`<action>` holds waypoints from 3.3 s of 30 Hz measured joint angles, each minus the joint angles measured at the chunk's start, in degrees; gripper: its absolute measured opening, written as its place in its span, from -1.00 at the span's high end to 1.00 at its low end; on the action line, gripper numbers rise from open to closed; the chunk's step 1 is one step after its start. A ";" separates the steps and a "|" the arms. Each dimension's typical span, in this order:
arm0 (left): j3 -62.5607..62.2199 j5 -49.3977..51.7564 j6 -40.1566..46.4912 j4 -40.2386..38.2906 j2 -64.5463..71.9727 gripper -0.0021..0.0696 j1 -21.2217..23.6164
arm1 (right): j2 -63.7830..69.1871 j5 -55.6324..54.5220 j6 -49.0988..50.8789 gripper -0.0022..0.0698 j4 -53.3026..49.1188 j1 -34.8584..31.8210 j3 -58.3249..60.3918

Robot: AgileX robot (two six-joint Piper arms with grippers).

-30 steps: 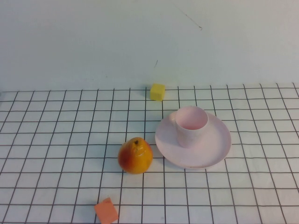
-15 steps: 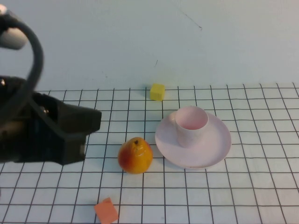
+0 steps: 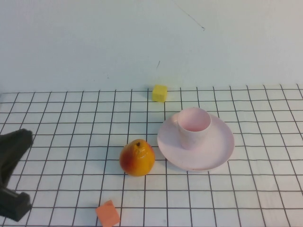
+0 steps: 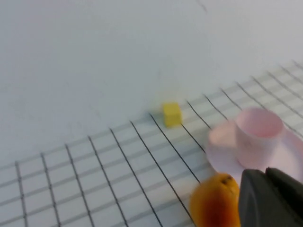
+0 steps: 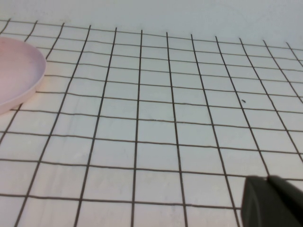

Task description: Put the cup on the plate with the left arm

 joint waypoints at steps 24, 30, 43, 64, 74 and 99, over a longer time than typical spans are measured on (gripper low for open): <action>36.47 -6.16 -6.10 -2.58 -34.20 0.95 21.31 | 0.00 0.00 0.00 0.95 0.00 0.00 0.00; 36.23 -1.66 -6.30 -2.58 -34.20 0.95 21.31 | 0.00 0.00 0.00 0.95 0.00 0.00 0.00; 36.23 -1.66 -6.30 1.44 -34.20 0.95 23.02 | 0.00 0.00 0.00 0.95 0.00 0.00 0.00; 36.23 -1.66 -6.20 2.09 -34.20 0.95 23.02 | 0.00 0.00 0.00 0.95 0.00 0.00 0.00; 36.23 -1.66 -6.20 1.99 -34.20 0.95 23.02 | 0.00 0.00 0.00 0.95 0.00 0.00 0.00; 36.23 -1.66 -5.99 1.99 -34.20 0.95 23.02 | 0.00 0.00 0.00 0.95 0.00 0.00 0.00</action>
